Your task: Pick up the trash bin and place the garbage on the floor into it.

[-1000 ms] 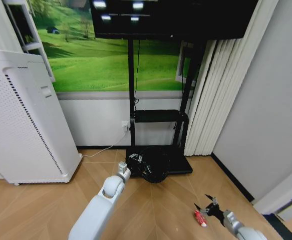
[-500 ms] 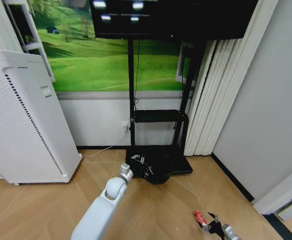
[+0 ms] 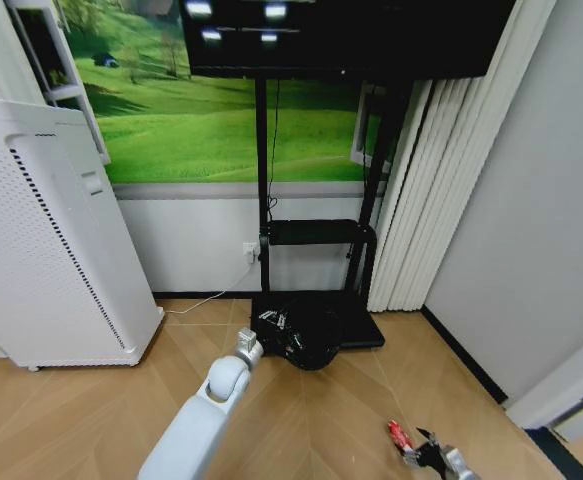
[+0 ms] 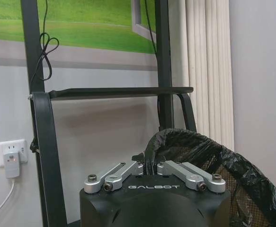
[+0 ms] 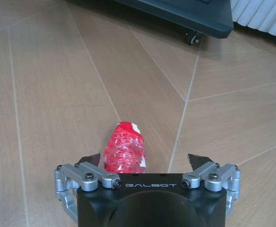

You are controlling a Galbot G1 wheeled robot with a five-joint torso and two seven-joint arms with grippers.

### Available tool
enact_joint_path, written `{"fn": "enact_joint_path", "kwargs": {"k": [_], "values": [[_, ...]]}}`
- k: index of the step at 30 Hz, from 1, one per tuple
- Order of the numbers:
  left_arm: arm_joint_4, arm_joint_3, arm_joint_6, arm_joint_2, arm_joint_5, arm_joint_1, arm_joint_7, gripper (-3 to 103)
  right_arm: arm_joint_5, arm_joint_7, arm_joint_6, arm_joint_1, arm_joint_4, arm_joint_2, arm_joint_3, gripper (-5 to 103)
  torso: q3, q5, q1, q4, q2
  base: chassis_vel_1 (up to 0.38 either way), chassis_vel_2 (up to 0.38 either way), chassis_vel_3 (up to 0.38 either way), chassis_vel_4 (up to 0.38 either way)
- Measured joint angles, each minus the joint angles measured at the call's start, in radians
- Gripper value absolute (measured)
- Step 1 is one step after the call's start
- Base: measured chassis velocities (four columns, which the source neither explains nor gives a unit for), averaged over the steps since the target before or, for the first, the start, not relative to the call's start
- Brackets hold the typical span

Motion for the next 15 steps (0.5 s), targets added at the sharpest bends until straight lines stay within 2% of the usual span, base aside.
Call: {"fn": "enact_joint_path", "kwargs": {"k": [15], "values": [[-0.042, -0.024, 0.0, 0.007, 0.005, 0.038, 0.0, 7, 0.003, -0.007, -0.041, 0.054, -0.05, 0.028, -0.019, 100, 0.0, 0.0001, 0.0, 0.0, 0.0, 0.0, 0.0, 0.0, 0.0]]}}
